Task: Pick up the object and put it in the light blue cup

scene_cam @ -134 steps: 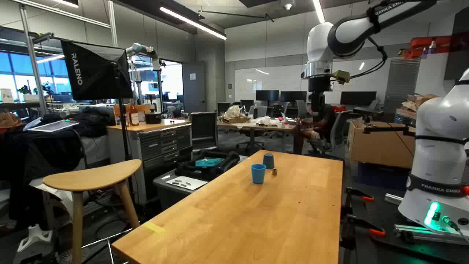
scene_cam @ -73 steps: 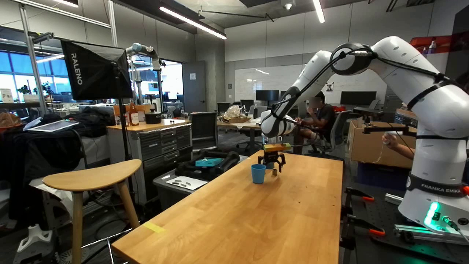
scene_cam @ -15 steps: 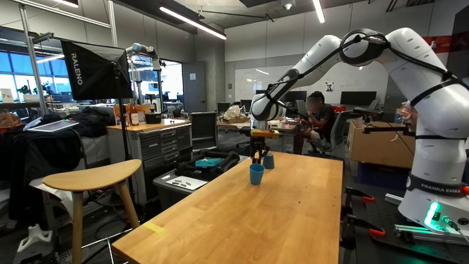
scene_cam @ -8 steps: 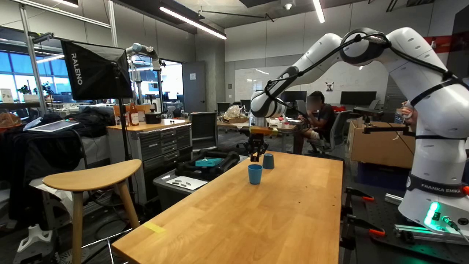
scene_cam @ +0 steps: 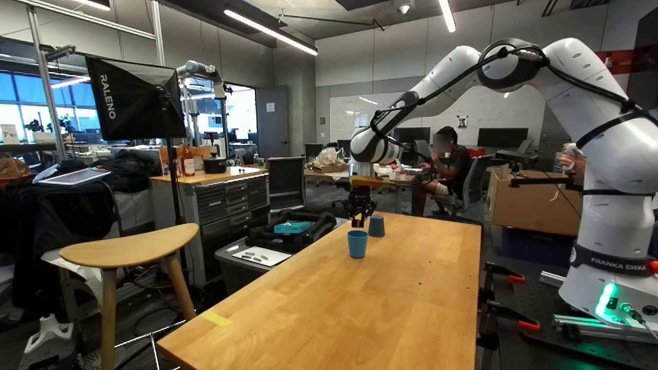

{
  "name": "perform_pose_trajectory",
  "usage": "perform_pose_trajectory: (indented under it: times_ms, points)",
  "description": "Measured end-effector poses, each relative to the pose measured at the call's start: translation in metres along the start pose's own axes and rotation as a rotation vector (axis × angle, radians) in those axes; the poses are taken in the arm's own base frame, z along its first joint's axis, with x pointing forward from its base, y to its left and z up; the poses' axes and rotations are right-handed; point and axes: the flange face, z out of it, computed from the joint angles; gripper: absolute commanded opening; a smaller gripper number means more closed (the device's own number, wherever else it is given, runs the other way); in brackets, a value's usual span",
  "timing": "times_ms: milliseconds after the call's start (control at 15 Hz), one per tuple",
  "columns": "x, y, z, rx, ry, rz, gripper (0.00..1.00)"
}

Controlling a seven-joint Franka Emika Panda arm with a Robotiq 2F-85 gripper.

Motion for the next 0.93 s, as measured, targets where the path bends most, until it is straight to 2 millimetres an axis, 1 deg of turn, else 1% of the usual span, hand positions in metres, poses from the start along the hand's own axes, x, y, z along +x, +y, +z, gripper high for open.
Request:
perform_pose_trajectory:
  times_ms: [133, 200, 267, 333, 467, 533, 667, 933]
  points:
    - [-0.0018, -0.0006, 0.0016, -0.003, -0.009, -0.003, 0.08]
    - [-0.0025, -0.001, 0.0026, -0.005, -0.012, -0.004, 0.56]
    - [-0.003, -0.0013, 0.0035, -0.006, -0.014, -0.004, 0.57]
    - [-0.0034, -0.0015, 0.0047, -0.006, -0.016, -0.005, 0.63]
    - [-0.0039, -0.0017, 0.007, -0.008, -0.019, -0.005, 0.77]
    - [-0.004, -0.0017, 0.0079, -0.008, -0.021, -0.005, 0.86]
    - [-0.004, -0.0015, 0.0093, -0.01, -0.022, -0.004, 1.0]
    - [-0.003, -0.0029, 0.0071, -0.006, -0.018, -0.005, 1.0]
